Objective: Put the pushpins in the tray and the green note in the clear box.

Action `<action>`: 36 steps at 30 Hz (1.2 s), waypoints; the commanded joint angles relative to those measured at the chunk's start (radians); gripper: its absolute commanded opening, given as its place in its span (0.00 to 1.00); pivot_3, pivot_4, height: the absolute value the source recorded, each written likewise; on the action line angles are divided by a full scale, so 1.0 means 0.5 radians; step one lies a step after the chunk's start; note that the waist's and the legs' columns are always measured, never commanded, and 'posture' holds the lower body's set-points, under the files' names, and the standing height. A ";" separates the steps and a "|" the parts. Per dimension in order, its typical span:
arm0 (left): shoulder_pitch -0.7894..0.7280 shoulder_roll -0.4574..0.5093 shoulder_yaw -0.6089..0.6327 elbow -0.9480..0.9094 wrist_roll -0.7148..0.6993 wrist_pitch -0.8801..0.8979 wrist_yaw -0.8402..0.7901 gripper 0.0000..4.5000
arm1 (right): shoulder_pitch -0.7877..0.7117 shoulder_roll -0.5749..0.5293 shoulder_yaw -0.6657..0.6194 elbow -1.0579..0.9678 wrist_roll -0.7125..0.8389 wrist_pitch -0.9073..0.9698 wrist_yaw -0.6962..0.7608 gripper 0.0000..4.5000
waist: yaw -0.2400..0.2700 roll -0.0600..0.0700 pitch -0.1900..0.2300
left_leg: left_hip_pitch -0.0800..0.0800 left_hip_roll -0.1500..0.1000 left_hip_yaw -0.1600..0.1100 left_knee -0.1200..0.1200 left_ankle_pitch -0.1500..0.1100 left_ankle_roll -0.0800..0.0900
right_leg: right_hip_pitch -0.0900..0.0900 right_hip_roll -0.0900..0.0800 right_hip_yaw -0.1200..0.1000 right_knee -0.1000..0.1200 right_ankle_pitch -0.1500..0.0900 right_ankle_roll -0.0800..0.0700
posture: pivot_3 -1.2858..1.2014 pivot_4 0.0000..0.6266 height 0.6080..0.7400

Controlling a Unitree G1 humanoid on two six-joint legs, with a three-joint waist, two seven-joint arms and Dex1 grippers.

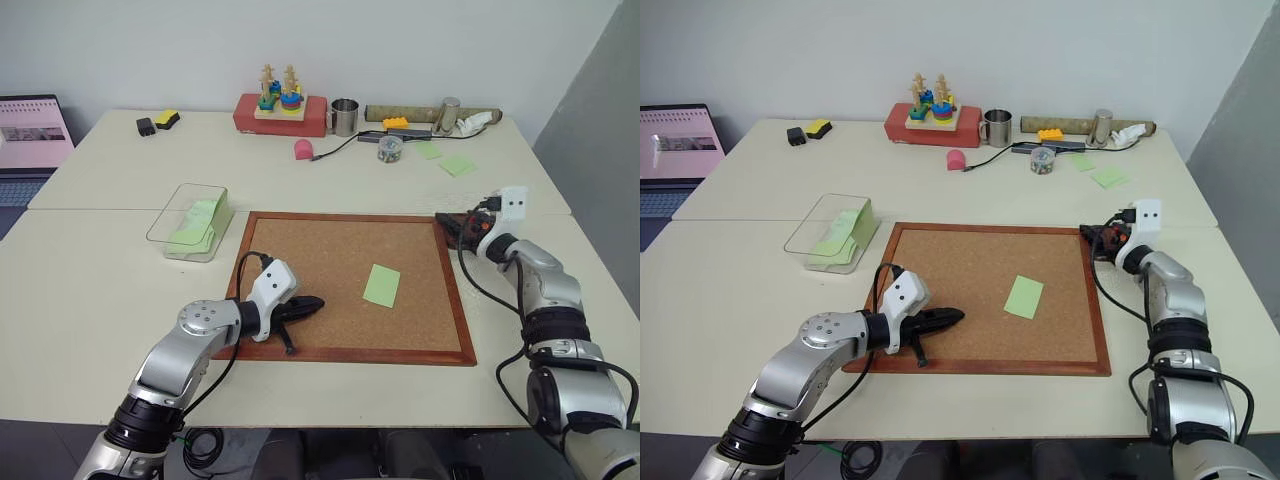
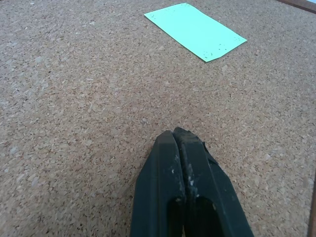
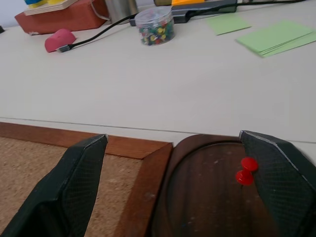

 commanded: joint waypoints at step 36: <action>0.047 -0.006 -0.025 0.000 0.015 0.016 0.017 0.00 | 0.418 -0.430 0.319 -1.050 0.128 0.248 0.771 1.00 | 0.012 0.003 0.001 | 0.000 0.001 -0.002 -0.001 0.000 0.000 | 0.001 0.000 -0.002 -0.001 0.000 0.001 | 0.52 0.24 1.00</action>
